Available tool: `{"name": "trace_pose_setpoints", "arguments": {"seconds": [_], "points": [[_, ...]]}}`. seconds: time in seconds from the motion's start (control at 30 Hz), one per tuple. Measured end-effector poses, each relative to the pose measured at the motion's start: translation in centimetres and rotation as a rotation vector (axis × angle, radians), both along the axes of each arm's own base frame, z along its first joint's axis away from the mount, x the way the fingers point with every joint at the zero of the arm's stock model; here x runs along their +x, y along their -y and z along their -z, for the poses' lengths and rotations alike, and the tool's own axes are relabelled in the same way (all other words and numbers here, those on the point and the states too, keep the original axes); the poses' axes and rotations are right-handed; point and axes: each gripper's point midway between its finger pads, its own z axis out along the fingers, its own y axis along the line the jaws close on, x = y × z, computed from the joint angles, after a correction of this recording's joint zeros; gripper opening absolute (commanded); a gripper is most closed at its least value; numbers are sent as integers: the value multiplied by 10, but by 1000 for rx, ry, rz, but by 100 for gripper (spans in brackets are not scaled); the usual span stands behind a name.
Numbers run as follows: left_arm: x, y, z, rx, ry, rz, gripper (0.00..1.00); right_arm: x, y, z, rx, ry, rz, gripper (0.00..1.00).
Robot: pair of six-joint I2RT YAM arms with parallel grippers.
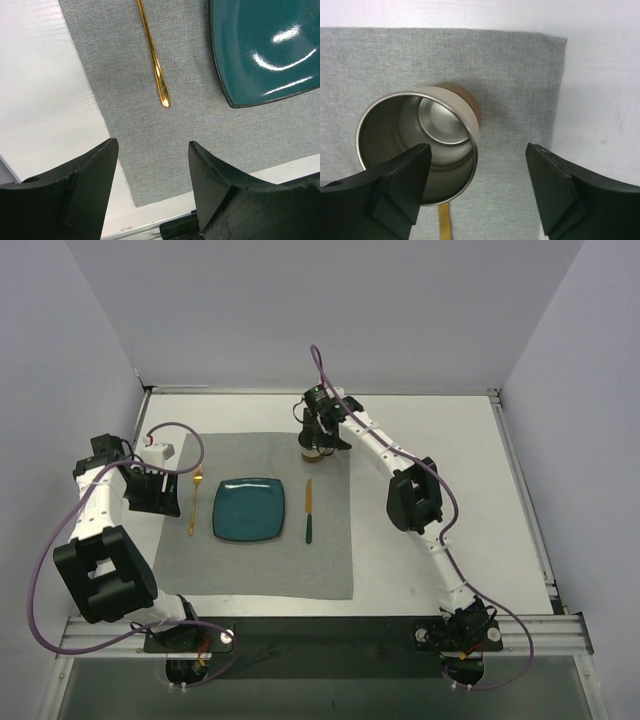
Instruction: Set the dinner table for one person
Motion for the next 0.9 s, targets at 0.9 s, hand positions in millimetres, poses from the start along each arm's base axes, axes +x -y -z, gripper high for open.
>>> {"name": "trace_pose_setpoints", "arguments": {"seconds": [0.9], "points": [[-35,7,-34,105,131,40,71,-188,211,-170,-54,398,35,100]]}}
